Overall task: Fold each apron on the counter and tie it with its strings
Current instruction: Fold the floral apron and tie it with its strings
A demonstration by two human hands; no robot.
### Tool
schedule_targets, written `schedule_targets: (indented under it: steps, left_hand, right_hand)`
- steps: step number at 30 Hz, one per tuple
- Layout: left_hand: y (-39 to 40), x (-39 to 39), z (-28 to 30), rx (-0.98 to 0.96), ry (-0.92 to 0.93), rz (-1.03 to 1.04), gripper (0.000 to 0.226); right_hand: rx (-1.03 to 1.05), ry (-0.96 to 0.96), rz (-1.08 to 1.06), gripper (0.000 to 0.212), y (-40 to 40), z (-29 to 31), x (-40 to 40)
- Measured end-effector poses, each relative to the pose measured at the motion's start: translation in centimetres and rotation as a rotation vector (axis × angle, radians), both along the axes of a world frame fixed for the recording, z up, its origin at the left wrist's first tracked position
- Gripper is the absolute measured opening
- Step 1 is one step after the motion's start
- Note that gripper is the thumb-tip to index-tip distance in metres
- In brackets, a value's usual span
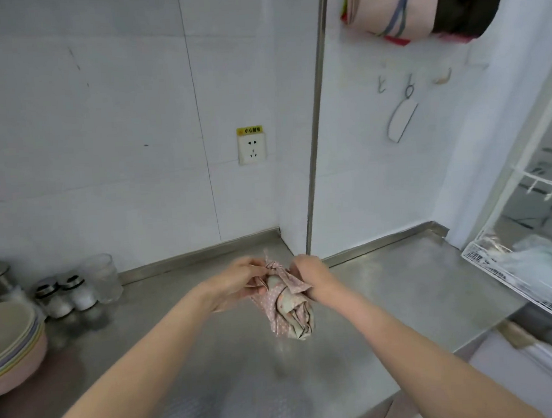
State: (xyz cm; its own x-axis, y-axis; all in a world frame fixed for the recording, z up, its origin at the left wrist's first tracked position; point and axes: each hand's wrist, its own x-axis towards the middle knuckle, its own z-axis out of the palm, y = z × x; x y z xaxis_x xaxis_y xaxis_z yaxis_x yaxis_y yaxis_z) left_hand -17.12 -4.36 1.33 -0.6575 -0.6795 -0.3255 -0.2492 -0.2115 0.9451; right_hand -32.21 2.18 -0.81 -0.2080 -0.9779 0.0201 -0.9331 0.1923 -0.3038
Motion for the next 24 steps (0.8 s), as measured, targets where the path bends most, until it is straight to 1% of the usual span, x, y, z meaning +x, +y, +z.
schedule_targets:
  steps: [1, 2, 3, 4, 7, 10, 12, 13, 14, 15, 17, 18, 20, 22, 24]
  left_hand:
    - [-0.2, -0.5, 0.8, -0.042, -0.008, -0.008, 0.013]
    - [-0.2, -1.3, 1.9, -0.095, -0.03, -0.025, 0.014]
    - [-0.4, -2.2, 2.8, -0.143, -0.044, -0.042, 0.014]
    - [-0.6, -3.0, 3.8, -0.177, -0.048, -0.049, 0.015]
    - [-0.5, -6.3, 5.8, -0.217, -0.013, -0.049, 0.008]
    - [0.0, -11.1, 6.8, -0.266, -0.001, -0.075, 0.019]
    - [0.0, -14.4, 7.0, -0.263, 0.027, -0.091, 0.016]
    - [-0.1, -17.1, 7.2, -0.242, 0.043, -0.105, 0.017]
    - [-0.3, -17.7, 7.5, -0.241, 0.007, -0.146, 0.025]
    - [-0.5, -19.1, 7.9, -0.27, -0.076, -0.225, 0.038]
    - [-0.2, -22.0, 8.8, -0.342, -0.29, -0.35, 0.058]
    - [0.3, -23.2, 9.3, -0.387, -0.326, -0.361, 0.062]
    - [1.3, -26.4, 10.3, -0.527, -0.295, -0.25, 0.059]
    - [1.5, -28.8, 11.6, -0.76, -0.329, -0.14, 0.055]
    - [1.4, -30.7, 13.7, -0.929, -0.391, -0.145, 0.055]
  right_hand:
    - [-0.047, -0.061, 0.024, 0.019, 0.1, 1.0, -0.3]
    - [-0.103, -0.158, 0.052, 0.021, 0.3, 2.1, -0.9]
    - [-0.145, -0.248, 0.077, 0.027, 0.4, 3.5, -1.4]
    - [-0.182, -0.298, 0.102, 0.031, 0.3, 4.8, -1.9]
    - [-0.183, -0.33, 0.107, 0.031, 0.1, 7.4, -4.5]
    - [-0.114, -0.335, 0.074, 0.027, 0.2, 8.6, -9.1]
    - [-0.118, -0.327, 0.043, 0.021, 0.2, 8.7, -12.6]
    - [-0.135, -0.318, 0.005, 0.018, 0.6, 9.1, -15.6]
    - [-0.163, -0.336, -0.05, 0.017, 0.7, 9.2, -17.1]
    - [-0.202, -0.396, -0.118, 0.016, 0.8, 9.5, -19.4]
    - [-0.258, -0.577, -0.203, 0.014, 1.0, 10.3, -23.9]
    - [-0.279, -0.659, -0.224, 0.015, 0.9, 10.8, -25.3]
    - [-0.316, -0.734, -0.245, 0.019, 0.7, 12.3, -27.6]
    - [-0.35, -0.823, -0.234, 0.022, 0.9, 14.1, -28.6]
    - [-0.394, -0.928, -0.224, 0.024, 1.1, 16.3, -29.9]
